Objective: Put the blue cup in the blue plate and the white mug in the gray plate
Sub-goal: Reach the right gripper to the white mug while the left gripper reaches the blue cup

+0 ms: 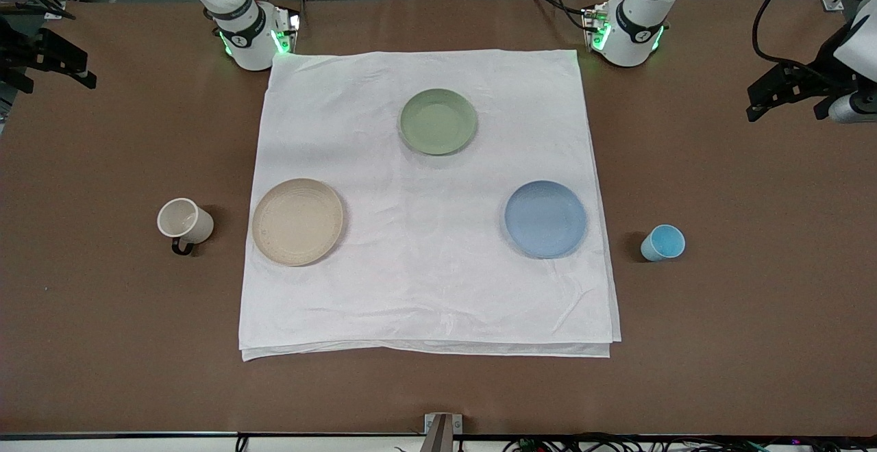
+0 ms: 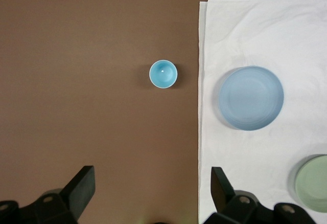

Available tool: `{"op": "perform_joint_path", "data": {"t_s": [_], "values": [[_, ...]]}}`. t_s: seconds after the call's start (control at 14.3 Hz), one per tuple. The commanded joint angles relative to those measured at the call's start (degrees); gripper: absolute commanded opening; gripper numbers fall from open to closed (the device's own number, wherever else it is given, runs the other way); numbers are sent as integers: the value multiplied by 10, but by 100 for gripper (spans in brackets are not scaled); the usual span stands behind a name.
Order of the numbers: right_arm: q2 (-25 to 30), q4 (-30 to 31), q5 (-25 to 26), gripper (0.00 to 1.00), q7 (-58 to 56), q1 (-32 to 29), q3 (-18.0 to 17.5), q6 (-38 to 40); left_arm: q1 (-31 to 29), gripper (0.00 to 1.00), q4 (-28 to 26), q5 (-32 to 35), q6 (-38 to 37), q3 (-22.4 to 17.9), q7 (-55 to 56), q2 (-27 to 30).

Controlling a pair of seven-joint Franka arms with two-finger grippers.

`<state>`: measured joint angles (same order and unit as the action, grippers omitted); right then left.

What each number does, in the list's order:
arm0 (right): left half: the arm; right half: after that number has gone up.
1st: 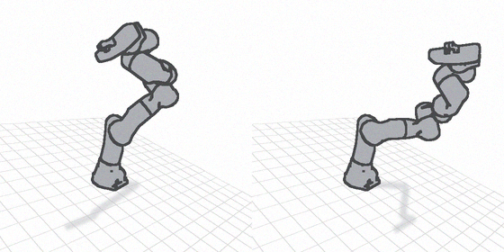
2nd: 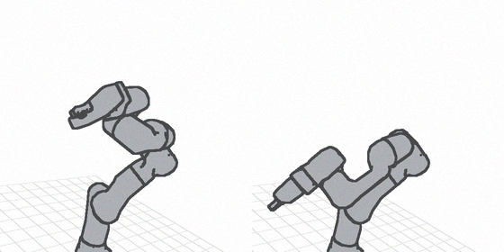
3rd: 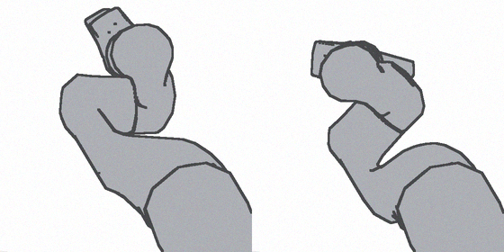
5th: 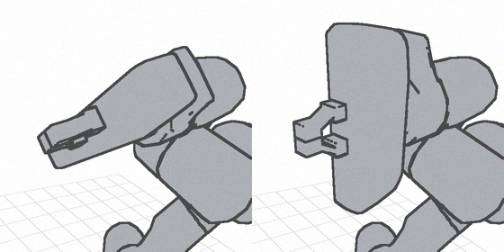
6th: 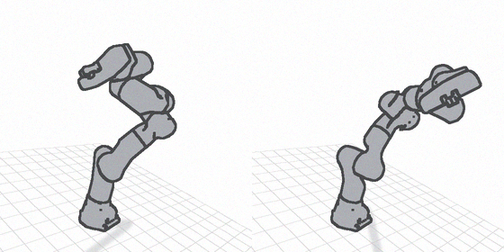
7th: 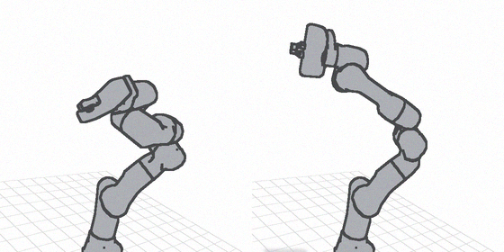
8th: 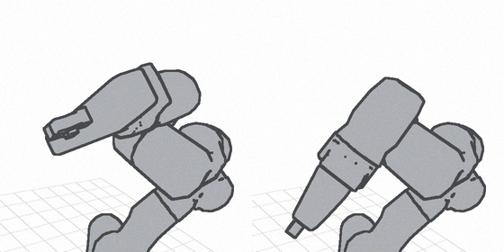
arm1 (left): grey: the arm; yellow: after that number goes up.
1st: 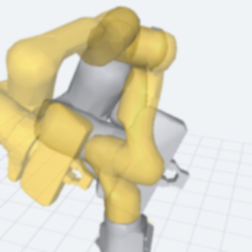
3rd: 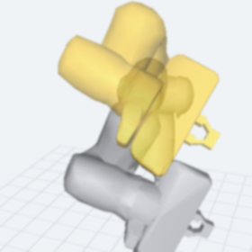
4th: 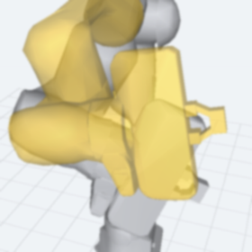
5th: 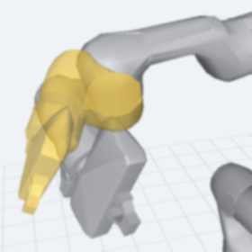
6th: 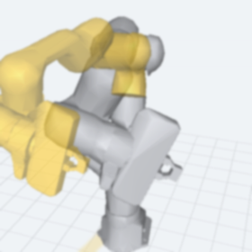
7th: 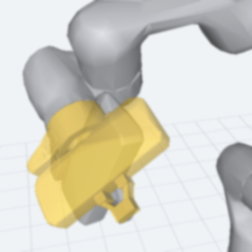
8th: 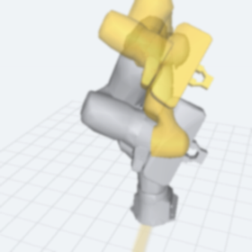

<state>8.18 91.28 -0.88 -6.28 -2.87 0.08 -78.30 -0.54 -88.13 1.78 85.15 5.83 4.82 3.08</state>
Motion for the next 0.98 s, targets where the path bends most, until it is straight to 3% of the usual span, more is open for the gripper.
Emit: {"op": "perform_joint_path", "data": {"t_s": [0.0,0.28,0.42,0.56,0.91], "values": [[18,22,-15,100,-1,4,7,-11,5,100,11,-8,-9,-7,-10,0],[12,5,-25,100,-4,1,19,-6,2,100,17,-1,-12,-13,-17,-18],[-48,-7,-13,100,-2,1,19,-18,-4,100,-2,-1,-11,-14,-19,-34],[-134,-21,-9,100,-3,-8,19,-95,-6,100,-26,0,7,-16,-13,-55],[-273,9,-6,100,-4,-48,19,-279,-36,100,-198,-2,191,-13,-10,-60]]}}
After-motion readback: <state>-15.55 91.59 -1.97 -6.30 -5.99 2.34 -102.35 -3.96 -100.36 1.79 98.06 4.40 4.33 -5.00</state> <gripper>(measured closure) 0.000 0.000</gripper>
